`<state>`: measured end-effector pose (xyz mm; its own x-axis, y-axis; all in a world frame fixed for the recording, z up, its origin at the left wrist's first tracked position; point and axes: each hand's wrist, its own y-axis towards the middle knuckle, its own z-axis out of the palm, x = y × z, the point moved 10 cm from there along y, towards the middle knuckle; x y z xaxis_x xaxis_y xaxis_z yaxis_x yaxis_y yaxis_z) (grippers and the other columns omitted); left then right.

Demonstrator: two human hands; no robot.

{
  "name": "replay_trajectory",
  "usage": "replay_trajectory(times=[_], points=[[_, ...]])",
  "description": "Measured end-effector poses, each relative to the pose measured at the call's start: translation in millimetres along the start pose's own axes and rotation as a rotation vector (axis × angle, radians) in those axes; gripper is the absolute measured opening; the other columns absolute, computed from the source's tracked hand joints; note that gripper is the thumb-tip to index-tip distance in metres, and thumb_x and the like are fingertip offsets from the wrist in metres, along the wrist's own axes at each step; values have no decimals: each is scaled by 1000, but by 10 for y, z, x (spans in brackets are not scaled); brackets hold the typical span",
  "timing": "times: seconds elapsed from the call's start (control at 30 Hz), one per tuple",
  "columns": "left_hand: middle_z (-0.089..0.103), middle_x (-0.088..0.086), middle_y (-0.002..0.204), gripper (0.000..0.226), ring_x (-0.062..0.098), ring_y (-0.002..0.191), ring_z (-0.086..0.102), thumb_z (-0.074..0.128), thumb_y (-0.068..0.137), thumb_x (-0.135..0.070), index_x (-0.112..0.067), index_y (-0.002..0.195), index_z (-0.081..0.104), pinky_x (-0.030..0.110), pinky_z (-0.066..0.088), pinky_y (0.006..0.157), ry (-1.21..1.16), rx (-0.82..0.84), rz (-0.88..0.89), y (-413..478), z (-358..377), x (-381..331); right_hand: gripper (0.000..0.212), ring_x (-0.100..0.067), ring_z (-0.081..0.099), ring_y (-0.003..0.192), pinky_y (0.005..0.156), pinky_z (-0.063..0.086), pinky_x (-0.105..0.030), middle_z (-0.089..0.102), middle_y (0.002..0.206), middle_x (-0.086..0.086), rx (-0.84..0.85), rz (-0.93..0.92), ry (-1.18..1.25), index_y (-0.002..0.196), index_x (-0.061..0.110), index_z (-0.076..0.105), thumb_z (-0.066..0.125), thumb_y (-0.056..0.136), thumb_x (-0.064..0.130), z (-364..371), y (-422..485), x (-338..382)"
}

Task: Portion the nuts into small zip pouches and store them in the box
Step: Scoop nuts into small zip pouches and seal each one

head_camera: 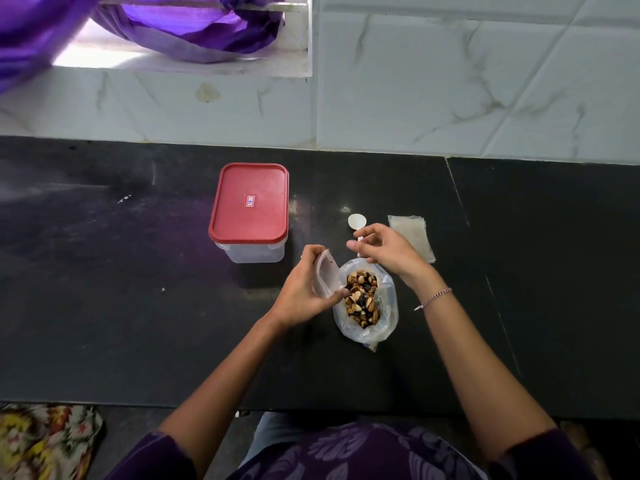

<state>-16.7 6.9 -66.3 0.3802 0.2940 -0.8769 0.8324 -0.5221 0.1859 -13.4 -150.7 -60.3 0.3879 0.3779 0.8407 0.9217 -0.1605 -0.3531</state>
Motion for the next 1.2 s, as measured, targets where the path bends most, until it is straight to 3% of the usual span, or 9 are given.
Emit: replay_trajectory(times=[0.13,0.23,0.43,0.63,0.77,0.9,0.97,1.1,1.2], points=[[50,-1,108,65,12,101,54,74,71,-49,-21,115,35,24,48,85,-29,23,-52,-20,-8,66,20,-14,63,91,81,54,-30,67,99,-2,-300,45,-98,101,16,64,65,88,31,-291,256,-224],[43,-9,110,69,3,104,48,73,68,-46,-20,118,32,14,42,88,-39,86,-93,-42,27,121,21,-16,60,96,78,49,-27,67,102,-5,-380,57,-226,101,11,68,65,89,28,-333,383,-277],[32,-10,115,79,-5,113,37,71,63,-43,-23,122,22,13,38,96,-46,212,-197,-83,110,251,30,-21,63,89,69,48,-29,70,94,-12,-342,109,-380,98,3,72,69,85,30,-191,533,-319],[22,-5,122,80,12,121,30,69,65,-27,-25,123,14,17,36,96,-36,290,-270,-139,163,302,18,-16,61,83,69,46,-26,71,88,-9,-357,107,-254,91,6,73,70,85,22,-235,581,-363],[20,-4,125,81,14,124,27,68,66,-26,-26,123,12,10,33,93,-32,319,-282,-158,179,305,13,-15,66,83,70,50,-26,69,80,0,-398,66,-124,90,13,67,69,86,25,-327,370,-323],[18,-5,124,81,13,124,26,68,65,-31,-27,122,11,16,33,98,-4,354,-275,-169,217,286,7,-6,65,79,64,49,-18,67,77,7,-406,2,-143,92,20,66,67,87,24,-352,-106,-206],[18,-6,125,82,12,125,25,68,64,-36,-27,122,11,18,32,102,8,364,-273,-168,236,278,12,-2,60,76,58,41,-11,65,82,9,-425,-29,-218,99,18,68,65,89,23,-366,-401,-152],[20,-2,129,84,13,129,25,74,75,-33,-16,131,13,28,33,111,34,357,-288,-182,227,320,22,-3,57,82,66,43,-10,67,103,1,-479,-77,-365,109,13,69,62,90,21,-373,-849,-113],[21,-1,130,82,10,128,26,75,83,-30,-11,135,14,25,31,109,75,327,-272,-183,200,311,24,-2,55,81,62,43,-7,64,106,1,-444,-66,-456,113,13,67,60,92,22,-283,-1032,-160]])
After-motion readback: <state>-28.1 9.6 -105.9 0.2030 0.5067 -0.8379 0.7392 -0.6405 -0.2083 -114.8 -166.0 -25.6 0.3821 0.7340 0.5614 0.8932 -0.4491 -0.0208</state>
